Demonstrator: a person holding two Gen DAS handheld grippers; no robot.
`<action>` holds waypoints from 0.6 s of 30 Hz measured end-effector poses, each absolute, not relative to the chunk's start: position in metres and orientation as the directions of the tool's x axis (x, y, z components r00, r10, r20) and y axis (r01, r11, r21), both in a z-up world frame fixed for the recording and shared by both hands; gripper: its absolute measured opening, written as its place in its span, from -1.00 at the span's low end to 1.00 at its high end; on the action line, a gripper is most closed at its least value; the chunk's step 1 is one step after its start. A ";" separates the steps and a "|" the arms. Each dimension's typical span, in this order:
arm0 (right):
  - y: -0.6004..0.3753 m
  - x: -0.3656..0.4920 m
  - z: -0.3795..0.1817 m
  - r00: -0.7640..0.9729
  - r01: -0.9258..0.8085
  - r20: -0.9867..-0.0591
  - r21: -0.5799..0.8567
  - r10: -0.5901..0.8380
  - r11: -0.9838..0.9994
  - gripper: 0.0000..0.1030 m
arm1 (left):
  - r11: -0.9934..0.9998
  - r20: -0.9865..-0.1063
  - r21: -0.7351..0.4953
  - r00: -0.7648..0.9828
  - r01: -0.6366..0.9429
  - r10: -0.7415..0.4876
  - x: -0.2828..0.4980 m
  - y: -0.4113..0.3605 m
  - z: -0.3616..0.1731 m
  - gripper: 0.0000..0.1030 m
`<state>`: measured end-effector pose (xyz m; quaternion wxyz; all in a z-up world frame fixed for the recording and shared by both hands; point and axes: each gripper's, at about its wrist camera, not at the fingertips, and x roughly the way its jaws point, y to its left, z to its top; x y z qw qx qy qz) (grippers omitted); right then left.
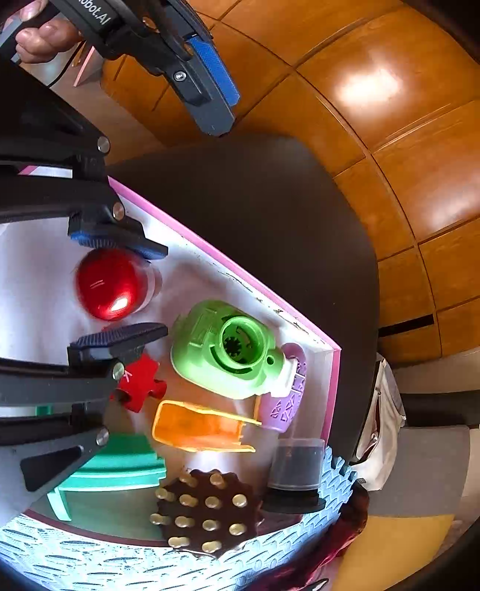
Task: Organize rigid objects
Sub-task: 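Carry the red cylinder into the pink tray and open the right tool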
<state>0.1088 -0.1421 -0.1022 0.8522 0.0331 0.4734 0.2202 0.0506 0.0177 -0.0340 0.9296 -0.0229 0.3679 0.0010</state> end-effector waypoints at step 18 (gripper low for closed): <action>-0.190 0.081 -0.066 0.586 -0.244 -0.728 0.261 0.357 0.934 -0.12 | 1.000 -0.659 -0.031 0.752 0.006 -0.025 0.041 0.010 -0.020 -0.01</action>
